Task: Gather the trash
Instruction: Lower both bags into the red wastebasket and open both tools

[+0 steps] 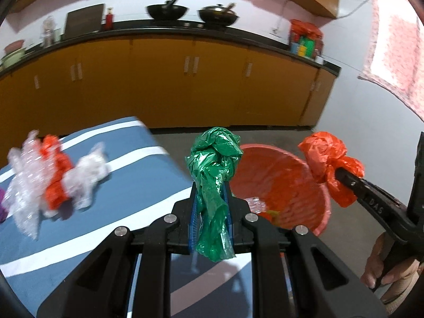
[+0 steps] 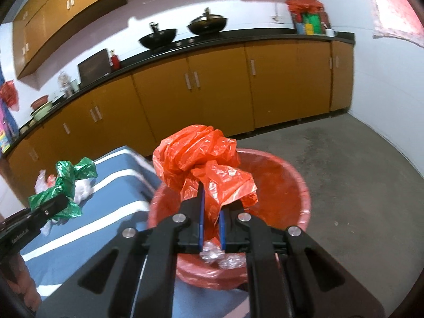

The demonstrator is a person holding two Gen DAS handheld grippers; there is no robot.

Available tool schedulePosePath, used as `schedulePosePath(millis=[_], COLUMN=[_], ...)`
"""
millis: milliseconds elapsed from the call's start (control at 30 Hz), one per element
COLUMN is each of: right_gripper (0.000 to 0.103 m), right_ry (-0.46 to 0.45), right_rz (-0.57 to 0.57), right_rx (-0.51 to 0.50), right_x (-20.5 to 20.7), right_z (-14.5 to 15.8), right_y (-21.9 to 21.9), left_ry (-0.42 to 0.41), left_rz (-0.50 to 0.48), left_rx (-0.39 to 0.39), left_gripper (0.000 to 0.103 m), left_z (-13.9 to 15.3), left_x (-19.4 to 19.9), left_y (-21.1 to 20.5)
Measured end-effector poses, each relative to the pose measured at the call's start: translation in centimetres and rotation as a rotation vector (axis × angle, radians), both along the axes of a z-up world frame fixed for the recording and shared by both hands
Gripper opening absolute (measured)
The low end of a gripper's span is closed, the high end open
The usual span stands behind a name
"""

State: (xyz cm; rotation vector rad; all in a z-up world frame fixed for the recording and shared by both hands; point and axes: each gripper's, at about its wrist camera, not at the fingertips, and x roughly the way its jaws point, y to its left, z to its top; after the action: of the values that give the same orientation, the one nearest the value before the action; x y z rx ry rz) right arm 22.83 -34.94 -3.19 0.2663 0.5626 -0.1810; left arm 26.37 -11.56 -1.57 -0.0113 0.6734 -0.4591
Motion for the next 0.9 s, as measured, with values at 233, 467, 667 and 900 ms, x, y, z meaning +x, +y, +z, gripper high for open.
schedulePosePath(millis=[233, 467, 667, 900], right_gripper=[0.01, 0.01, 0.01, 0.031], right_ry=[0.006, 0.013, 0.015, -0.004], right_rz=[-0.041, -0.05, -0.048, -0.031], right_rx=[0.012, 0.023, 0.034, 0.094], right_x=[0.9, 1.9, 2.6, 2.4], right_z=[-0.5, -1.5, -2.0, -2.5], right_y=[-2.9, -4.4, -5.0, -6.0], left_ry=[-0.002, 0.017, 0.05, 0.054], left_rz=[-0.084, -0.13, -0.144, -0.124], left_rx=[0.013, 0.028, 0.024, 0.021], left_gripper=[0.017, 0.017, 0.017, 0.039], left_z=[-0.4, -1.8, -2.8, -3.3], left_x=[1.6, 2.7, 3.4, 4.4], left_y=[-5.1, -7.9, -9.2, -9.8])
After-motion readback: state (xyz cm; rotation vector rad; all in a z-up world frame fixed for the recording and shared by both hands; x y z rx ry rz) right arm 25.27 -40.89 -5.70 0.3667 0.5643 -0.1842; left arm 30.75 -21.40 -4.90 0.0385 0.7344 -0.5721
